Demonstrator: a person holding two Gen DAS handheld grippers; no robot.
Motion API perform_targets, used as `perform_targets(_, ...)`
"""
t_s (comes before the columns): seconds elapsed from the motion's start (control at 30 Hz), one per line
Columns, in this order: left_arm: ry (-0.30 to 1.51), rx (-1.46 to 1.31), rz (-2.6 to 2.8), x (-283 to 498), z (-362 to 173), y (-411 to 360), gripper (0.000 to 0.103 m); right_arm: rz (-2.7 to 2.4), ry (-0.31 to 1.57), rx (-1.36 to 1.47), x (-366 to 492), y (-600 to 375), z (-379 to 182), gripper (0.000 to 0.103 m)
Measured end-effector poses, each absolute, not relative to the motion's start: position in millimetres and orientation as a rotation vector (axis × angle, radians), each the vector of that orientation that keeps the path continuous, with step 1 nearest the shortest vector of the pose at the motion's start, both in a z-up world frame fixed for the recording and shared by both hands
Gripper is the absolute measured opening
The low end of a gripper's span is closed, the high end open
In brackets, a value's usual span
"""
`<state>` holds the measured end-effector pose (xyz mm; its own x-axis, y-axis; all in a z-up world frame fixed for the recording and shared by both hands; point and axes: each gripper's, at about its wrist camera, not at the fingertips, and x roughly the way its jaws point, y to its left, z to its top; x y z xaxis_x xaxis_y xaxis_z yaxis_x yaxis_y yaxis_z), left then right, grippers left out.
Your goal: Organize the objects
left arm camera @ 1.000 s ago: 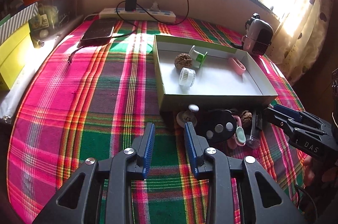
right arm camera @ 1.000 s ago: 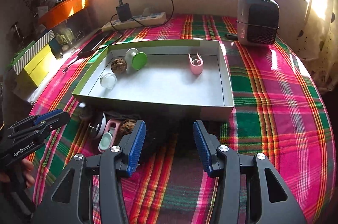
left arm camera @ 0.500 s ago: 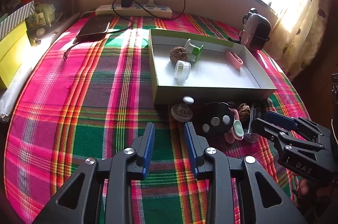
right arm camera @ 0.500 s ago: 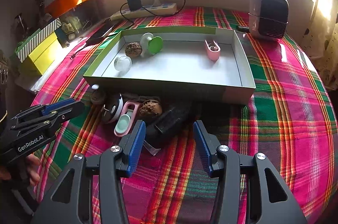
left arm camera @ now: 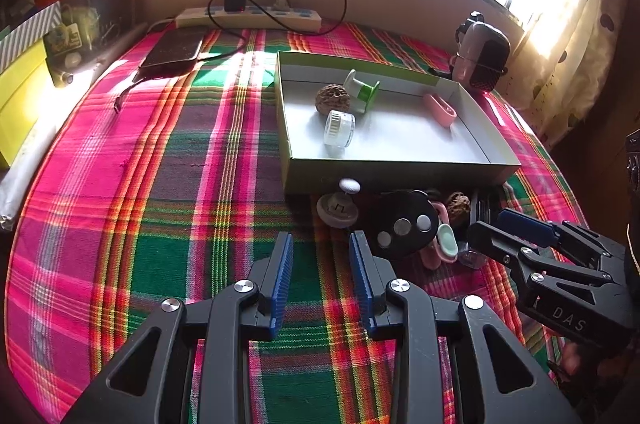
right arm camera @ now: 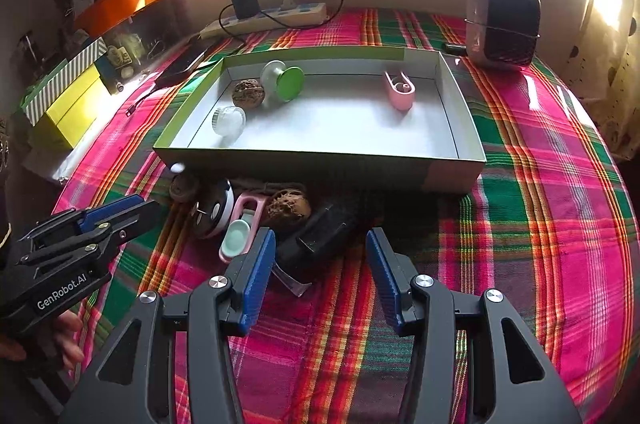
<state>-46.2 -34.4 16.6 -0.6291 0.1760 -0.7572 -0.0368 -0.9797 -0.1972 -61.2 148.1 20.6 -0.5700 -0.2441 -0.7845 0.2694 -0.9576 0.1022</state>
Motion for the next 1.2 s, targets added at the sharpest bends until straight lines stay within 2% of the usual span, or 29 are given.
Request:
perform_targets(0.53,-0.244,-1.297,2.712,-45,15,-32,0.027,-2.517,-0.013,1.329,-61,147,17,0.049)
perform_targets(0.67,-0.239,-1.3,2.708,-46,14,-31,0.027,-2.519,0.022,1.334,-62,142,16,0.049)
perform_targets(0.7,-0.239,-1.302,2.707,-46,14,-31,0.027,-2.518,0.025,1.337,-62,141,16,0.05)
perform_targets(0.8,-0.238,-1.308,2.705,-47,13,-30,0.027,-2.557,0.085,1.347,-63,140,15,0.061)
perform_targets(1.2,-0.23,-1.316,2.699,-56,11,-29,0.028,-2.628,0.085,1.401,-67,167,8,0.061)
